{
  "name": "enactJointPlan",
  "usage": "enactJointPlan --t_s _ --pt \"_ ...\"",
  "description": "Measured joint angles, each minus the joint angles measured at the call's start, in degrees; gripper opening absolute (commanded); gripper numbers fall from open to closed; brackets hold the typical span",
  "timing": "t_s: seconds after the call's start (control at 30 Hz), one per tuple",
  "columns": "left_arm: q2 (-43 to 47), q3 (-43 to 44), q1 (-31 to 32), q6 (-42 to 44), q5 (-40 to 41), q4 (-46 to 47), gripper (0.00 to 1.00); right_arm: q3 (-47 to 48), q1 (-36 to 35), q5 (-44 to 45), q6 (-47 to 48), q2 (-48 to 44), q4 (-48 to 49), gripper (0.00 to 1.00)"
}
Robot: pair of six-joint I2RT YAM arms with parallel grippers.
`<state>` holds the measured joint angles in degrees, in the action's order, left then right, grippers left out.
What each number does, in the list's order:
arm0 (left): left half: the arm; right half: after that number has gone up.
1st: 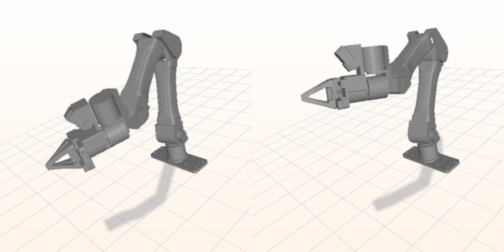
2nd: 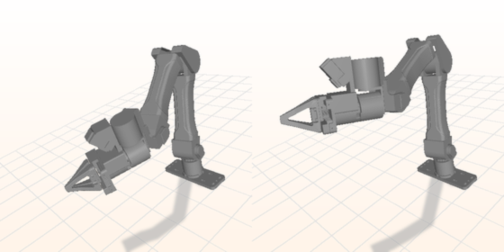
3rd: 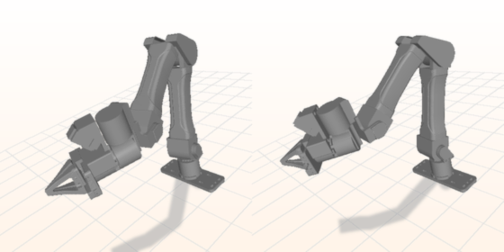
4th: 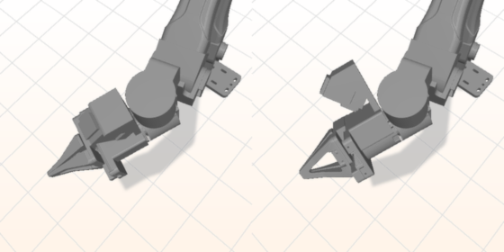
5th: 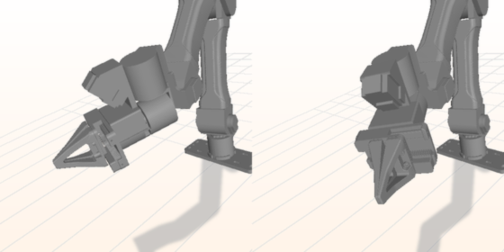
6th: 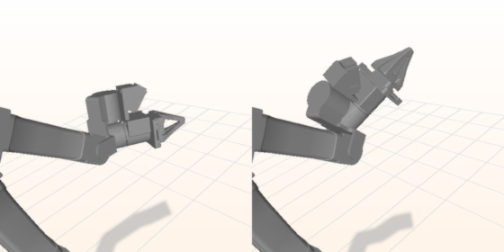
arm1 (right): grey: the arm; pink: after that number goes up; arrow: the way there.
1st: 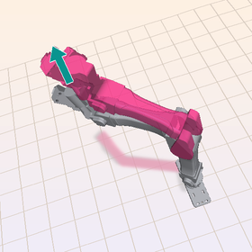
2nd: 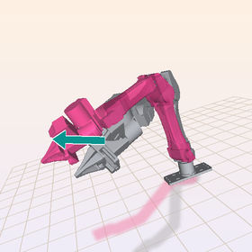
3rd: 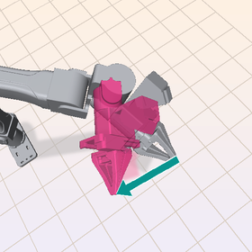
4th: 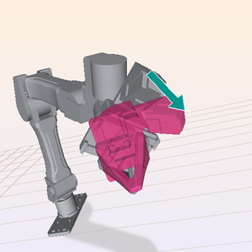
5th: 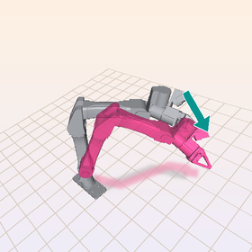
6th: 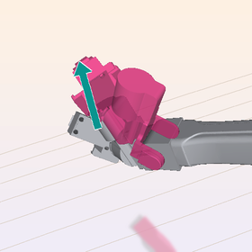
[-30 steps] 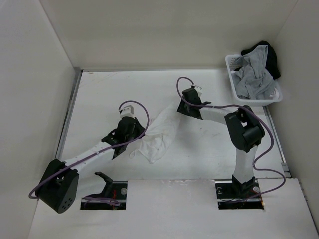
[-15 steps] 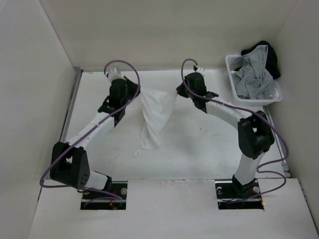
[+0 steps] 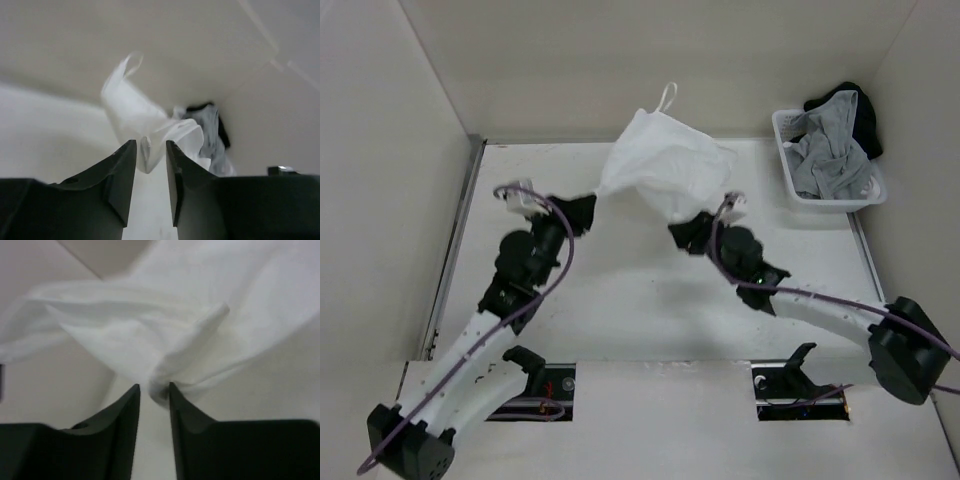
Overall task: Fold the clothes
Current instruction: Flatten the tank top out
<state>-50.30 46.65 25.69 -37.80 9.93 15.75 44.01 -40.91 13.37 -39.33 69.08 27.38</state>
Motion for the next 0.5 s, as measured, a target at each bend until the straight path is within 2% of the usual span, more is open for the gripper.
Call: enactJointPlan --t_s 0.03,0.07,0.17,0.27,0.3,0.33,0.4,0.47,0.5 --pt "4.7 -7.1 1.4 0.1 0.5 -0.7 0.49 -5.7 -2.5 1.5 -0.9 1.0 0.1 0.5" --pt "9.5 -14.0 2.5 0.0 1.2 -2.9 0.52 -10.6 -4.4 2.7 -1.8 2.3 -0.6 0.54" --pt "23.3 -29.5 3.5 -1.4 3.2 -15.5 0.51 -22.1 -9.7 5.8 -4.9 4.2 -7.0 0.55" --pt "33.6 -35.1 3.0 -4.6 5.2 -25.9 0.51 -24.9 -10.2 9.3 -7.5 0.8 -12.8 0.46" --pt "34.4 -35.1 2.6 -5.5 5.9 -26.4 0.51 -24.9 -9.9 10.3 -8.0 -1.3 -13.1 0.36" --pt "33.6 -34.8 1.9 -6.2 6.6 -25.8 0.51 -24.7 -9.3 11.2 -8.4 -3.7 -13.2 0.25" --pt "27.5 -33.1 0.5 -7.0 7.5 -24.4 0.51 -23.6 -7.8 12.1 -8.9 -7.1 -13.4 0.18" --pt "16.0 -29.9 -0.6 -7.7 8.0 -21.8 0.52 -21.5 -5.5 12.6 -9.0 -7.8 -14.1 0.22" --pt "9.4 -28.1 -0.8 -7.8 7.9 -19.9 0.52 -20.0 -4.0 12.6 -8.8 -7.1 -15.0 0.28"
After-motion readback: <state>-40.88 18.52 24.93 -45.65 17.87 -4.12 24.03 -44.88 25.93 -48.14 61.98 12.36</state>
